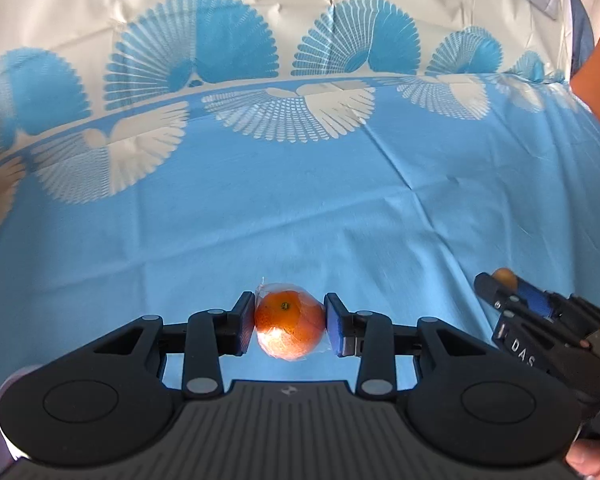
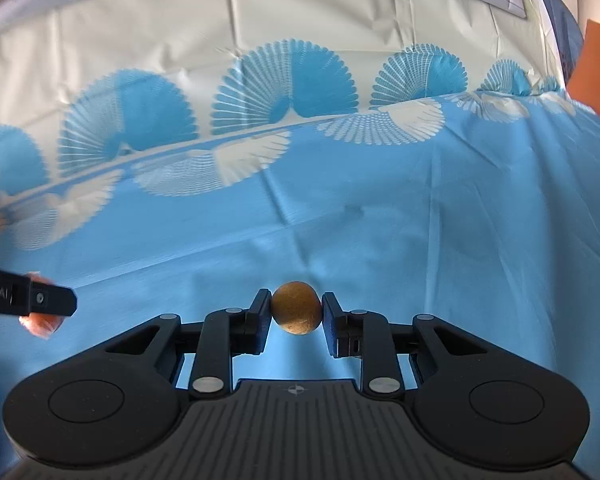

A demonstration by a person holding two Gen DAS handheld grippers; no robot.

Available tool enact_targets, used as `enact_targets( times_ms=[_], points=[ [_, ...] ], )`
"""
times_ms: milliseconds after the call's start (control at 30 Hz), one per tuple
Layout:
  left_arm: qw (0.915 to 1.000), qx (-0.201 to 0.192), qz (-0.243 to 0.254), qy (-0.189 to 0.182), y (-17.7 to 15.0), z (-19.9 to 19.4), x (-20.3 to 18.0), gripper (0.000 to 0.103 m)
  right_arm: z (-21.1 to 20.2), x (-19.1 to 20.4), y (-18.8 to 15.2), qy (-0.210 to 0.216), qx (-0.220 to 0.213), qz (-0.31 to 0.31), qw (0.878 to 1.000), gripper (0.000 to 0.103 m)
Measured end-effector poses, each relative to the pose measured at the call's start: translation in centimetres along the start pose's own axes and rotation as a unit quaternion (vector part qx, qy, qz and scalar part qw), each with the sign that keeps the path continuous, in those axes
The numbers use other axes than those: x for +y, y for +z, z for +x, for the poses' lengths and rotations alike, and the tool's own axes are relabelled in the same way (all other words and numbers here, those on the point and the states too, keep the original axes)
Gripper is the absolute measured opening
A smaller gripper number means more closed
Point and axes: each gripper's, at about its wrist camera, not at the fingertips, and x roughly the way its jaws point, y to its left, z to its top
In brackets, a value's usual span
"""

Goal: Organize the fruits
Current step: 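Grasp a wrapped orange with the left tool while the right tool grasps a yellow fruit, then carry the wrapped orange and yellow fruit to the plate and release both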

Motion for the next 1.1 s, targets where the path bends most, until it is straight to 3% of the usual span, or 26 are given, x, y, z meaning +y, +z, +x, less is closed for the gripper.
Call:
enact_targets(
  times_ms=[367,500,700,1100],
  points=[
    [0.9983,-0.024,-0.023,0.048,-9.7,-16.8,5.2,0.041,-15.8,6.2,-4.9,0.099,0.005,-0.061,0.993,0.028],
    [0.9955,-0.019,-0.06,0.071,-13.6,-21.2,7.8,0.041,-20.3,9.0,-6.6,0.141,0.014,-0.089,0.986,0.029],
    [0.9899,-0.015,-0.104,0.096,-18.4,-25.6,10.9,0.041,-25.1,12.4,-9.1,0.186,0.032,-0.119,0.975,0.029],
    [0.9809,-0.047,-0.152,0.111,-24.5,-30.6,12.2,0.041,-32.4,15.6,-11.5,0.205,-0.023,-0.209,0.956,0.029]
  ],
)
